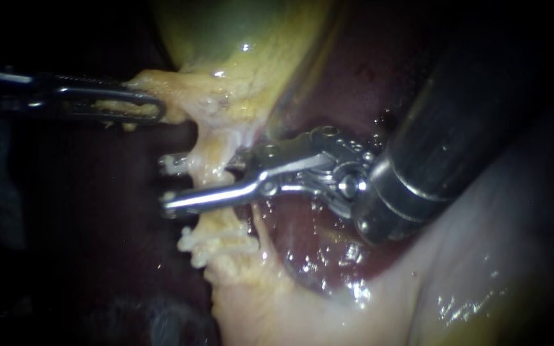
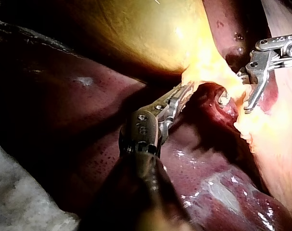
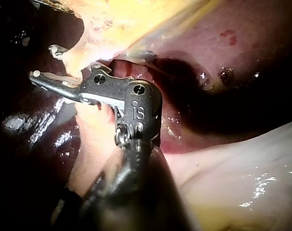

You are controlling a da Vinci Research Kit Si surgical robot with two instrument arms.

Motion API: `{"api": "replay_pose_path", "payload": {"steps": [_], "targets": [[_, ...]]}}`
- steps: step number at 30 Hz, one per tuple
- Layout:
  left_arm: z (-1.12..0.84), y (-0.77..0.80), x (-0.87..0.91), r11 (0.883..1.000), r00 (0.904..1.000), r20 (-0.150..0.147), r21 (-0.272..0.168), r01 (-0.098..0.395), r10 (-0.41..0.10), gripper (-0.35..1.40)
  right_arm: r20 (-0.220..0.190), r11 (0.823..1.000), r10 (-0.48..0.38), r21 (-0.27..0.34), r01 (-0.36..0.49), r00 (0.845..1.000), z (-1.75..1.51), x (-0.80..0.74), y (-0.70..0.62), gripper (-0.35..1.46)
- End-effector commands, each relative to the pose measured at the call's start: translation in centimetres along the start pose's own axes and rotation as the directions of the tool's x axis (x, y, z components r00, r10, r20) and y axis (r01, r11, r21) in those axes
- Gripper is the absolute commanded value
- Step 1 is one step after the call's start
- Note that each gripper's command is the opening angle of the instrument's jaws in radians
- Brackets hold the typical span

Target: Clipping third clip left tube

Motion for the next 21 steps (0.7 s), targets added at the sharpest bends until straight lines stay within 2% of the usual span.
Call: {"api": "replay_pose_path", "payload": {"steps": [1, 9, 13, 18, 21], "targets": [[0.00, 0.00, 0.00, 1.000, 1.0000, 0.000, 0.001, 0.000, 0.000, -0.35, 0.000, 1.000, -0.001, 0.000, 0.001, 1.000, -0.01, 0.00, -0.01, 0.15], [0.00, 0.00, 0.00, 1.000, 1.0000, 0.000, 0.001, 0.000, 0.000, -0.35, -0.001, 1.000, 0.023, -0.003, -0.023, 1.000, -0.06, -0.01, -0.01, -0.11], [0.00, 0.00, 0.00, 1.000, 1.0000, 0.000, 0.001, 0.000, 0.000, -0.35, -0.004, 0.999, 0.034, -0.010, -0.034, 0.999, -0.10, -0.02, -0.01, -0.35], [0.00, 0.00, 0.00, 1.000, 1.0000, 0.000, 0.001, 0.000, 0.000, -0.35, -0.005, 0.993, 0.117, -0.024, -0.117, 0.993, -0.19, -0.03, 0.00, -0.35], [0.00, 0.00, 0.00, 1.000, 1.0000, 0.000, 0.001, 0.000, 0.000, -0.35, -0.007, 0.992, 0.123, -0.033, -0.123, 0.992, -0.24, -0.03, 0.02, -0.35]]}}
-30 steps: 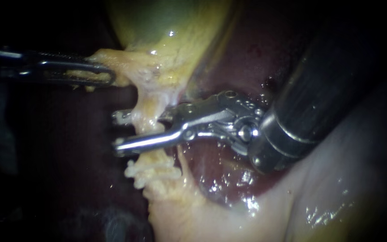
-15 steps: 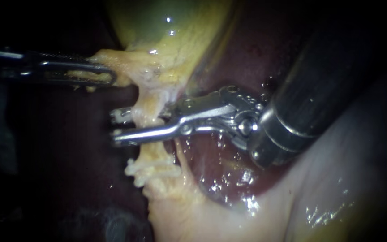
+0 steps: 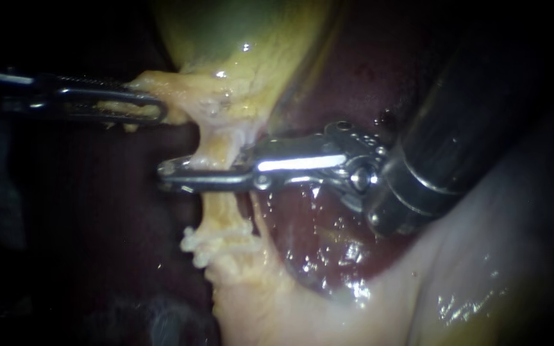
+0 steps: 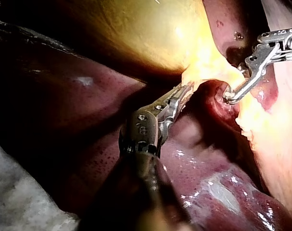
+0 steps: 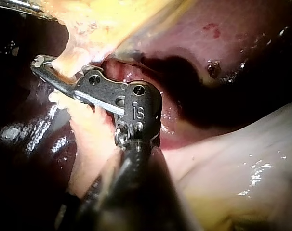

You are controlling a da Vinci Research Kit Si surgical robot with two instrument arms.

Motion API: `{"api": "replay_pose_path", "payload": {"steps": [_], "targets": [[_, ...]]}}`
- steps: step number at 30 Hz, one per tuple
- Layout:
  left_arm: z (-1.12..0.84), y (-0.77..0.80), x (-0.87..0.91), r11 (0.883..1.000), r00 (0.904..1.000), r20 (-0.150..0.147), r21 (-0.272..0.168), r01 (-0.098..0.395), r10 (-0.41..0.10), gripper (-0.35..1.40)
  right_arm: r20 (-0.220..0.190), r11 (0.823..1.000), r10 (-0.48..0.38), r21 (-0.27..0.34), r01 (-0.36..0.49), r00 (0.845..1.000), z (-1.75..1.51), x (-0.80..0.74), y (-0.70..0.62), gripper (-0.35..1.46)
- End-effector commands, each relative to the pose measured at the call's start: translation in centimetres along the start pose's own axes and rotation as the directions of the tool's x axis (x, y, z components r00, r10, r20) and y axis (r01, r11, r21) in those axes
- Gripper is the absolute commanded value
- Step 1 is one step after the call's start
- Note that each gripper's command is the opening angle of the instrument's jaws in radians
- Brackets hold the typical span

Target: Clipping third clip left tube

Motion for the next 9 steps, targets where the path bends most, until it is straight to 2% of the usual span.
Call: {"api": "replay_pose_path", "payload": {"steps": [1, 9], "targets": [[0.00, 0.00, 0.00, 1.000, 1.0000, 0.000, 0.000, 0.000, 0.000, -0.35, -0.001, 1.000, 0.001, -0.003, -0.001, 1.000, 0.00, -0.01, 0.01, -0.35], [0.00, 0.00, 0.00, 1.000, 1.0000, 0.000, 0.000, 0.000, 0.000, -0.35, 0.001, 1.000, 0.001, -0.001, -0.001, 1.000, 0.00, -0.01, 0.01, -0.35]]}}
